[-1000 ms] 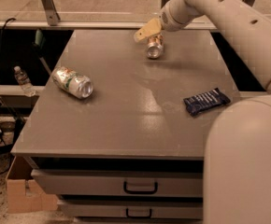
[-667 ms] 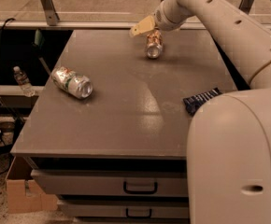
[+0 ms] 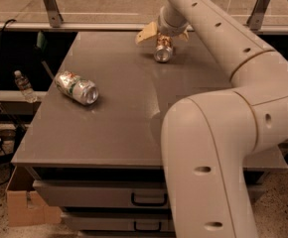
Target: Place orange can upright
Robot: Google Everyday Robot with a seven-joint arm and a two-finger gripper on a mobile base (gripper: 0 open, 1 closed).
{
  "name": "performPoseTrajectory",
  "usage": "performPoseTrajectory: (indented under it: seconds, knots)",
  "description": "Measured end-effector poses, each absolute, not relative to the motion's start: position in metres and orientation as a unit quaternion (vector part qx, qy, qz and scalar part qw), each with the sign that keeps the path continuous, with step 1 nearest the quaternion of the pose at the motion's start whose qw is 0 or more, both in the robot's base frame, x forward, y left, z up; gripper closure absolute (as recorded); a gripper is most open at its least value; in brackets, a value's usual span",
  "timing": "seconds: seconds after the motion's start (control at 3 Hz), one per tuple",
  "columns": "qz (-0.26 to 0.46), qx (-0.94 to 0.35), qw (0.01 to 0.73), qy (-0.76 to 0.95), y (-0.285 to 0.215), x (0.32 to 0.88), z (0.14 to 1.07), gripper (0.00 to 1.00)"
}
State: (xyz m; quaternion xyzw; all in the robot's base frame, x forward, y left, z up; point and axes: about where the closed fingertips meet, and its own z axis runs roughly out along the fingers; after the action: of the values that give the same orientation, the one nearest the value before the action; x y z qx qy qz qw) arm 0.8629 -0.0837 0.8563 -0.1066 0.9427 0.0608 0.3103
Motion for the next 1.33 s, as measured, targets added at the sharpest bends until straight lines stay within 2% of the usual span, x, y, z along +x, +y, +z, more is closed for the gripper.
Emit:
performPoseTrajectory:
  seconds: [0.33,0.67,1.33]
  knots:
    - [0.033,-0.095,0.284,0.953,-0.081,0.867,0.847,0.0]
    - [0.005,-0.101,0.266,0.959,-0.075,0.866,0.848,0.16]
    - [-0.012,-0.114,0.254,0.96,-0.068,0.86,0.858,0.62]
